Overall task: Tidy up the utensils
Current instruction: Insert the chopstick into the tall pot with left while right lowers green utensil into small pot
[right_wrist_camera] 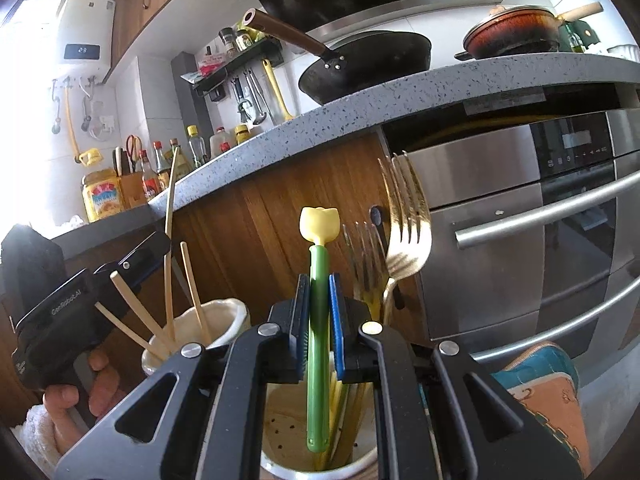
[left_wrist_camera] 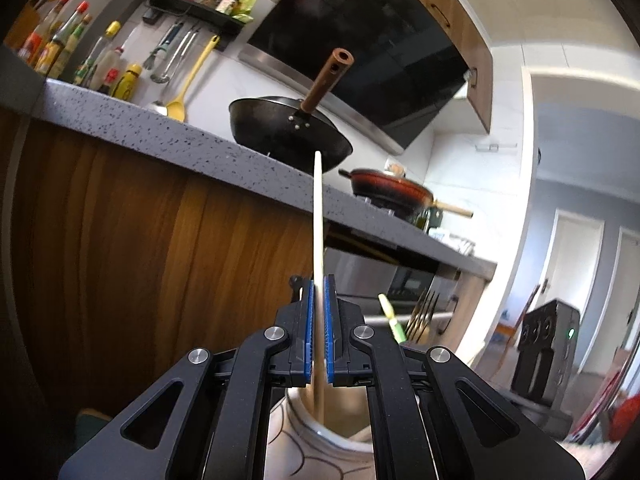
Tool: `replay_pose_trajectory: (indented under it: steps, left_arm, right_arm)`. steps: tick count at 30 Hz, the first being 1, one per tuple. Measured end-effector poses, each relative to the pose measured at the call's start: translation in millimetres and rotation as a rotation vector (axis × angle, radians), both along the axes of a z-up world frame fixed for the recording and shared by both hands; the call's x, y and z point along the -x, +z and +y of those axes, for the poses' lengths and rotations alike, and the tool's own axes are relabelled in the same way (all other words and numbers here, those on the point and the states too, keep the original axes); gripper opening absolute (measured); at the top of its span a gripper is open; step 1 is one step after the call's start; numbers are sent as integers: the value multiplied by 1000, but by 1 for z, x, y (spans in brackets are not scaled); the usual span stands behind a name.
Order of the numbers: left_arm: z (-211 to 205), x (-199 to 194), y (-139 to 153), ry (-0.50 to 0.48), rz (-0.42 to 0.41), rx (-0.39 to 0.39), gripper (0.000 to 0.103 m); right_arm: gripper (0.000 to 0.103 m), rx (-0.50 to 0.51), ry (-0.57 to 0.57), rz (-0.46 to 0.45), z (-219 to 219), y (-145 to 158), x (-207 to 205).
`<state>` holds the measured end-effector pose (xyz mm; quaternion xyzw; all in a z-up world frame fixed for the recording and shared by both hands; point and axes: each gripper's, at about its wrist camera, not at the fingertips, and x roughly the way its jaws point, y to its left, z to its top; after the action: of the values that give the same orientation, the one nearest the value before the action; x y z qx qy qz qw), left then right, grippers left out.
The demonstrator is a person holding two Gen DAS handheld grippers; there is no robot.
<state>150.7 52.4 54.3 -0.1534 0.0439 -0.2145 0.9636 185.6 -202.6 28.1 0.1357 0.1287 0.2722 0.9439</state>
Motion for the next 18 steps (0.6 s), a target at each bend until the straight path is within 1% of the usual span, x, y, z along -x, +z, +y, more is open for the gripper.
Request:
replay_pose_trajectory:
  steps: [2,8,10,18]
  left_arm:
    - [1,2,0,0,5,-16,5]
    - [12,6,0,3,27,-17,5]
    - [14,9,-1,15,33,-26,5]
    - [20,29,0,70,39,-94,5]
  right_arm:
    - [10,25,-15,-8,0,1,5]
    - [10,91,-37,-26,-3,1,25]
    - [10,95,-42,-31,-5,0,31]
    - [10,100,-47,1,-16,-5,45]
